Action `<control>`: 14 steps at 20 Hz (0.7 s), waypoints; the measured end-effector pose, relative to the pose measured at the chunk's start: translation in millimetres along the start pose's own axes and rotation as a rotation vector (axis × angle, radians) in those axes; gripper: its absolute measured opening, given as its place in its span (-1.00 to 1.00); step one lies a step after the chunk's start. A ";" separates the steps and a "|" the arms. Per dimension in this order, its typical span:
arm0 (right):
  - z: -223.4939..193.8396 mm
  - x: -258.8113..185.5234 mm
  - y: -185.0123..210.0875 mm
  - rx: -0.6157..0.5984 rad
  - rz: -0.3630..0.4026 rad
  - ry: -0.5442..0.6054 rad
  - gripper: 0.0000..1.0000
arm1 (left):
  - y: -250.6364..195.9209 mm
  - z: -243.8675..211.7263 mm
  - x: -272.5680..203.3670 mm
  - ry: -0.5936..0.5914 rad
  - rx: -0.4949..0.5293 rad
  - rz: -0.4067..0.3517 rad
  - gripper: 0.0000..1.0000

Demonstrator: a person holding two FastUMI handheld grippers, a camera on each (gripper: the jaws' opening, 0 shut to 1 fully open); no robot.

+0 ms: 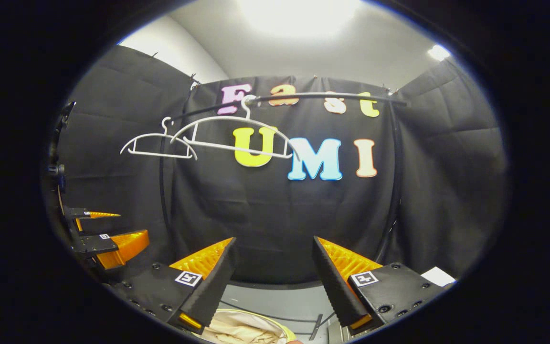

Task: Grasp the clothes on the hanger with both hands and then place them into the laundry hamper below.

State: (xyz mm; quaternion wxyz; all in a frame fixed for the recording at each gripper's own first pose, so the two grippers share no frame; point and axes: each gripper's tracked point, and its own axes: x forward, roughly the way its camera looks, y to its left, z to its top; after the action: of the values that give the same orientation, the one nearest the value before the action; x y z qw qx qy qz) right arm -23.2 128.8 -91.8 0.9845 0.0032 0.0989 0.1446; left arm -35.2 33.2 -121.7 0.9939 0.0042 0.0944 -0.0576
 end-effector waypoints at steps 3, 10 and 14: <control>30.5 -14.6 -14.3 -0.015 -0.052 -0.051 0.90 | 12.4 29.4 -19.4 -0.038 -0.006 -0.021 0.97; 50.3 -32.9 -22.8 0.002 -0.092 -0.102 0.90 | 36.0 51.3 -55.3 -0.087 -0.012 -0.002 0.96; 46.2 -35.9 -29.6 0.010 -0.108 -0.091 0.90 | 37.1 57.2 -55.7 -0.099 0.002 -0.003 0.96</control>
State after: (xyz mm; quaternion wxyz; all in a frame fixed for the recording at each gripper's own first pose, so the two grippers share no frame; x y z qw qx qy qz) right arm -39.5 91.3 -40.6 0.9943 0.0095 0.0546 0.0906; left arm -74.5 75.3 -55.1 0.9972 0.0025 0.0450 -0.0593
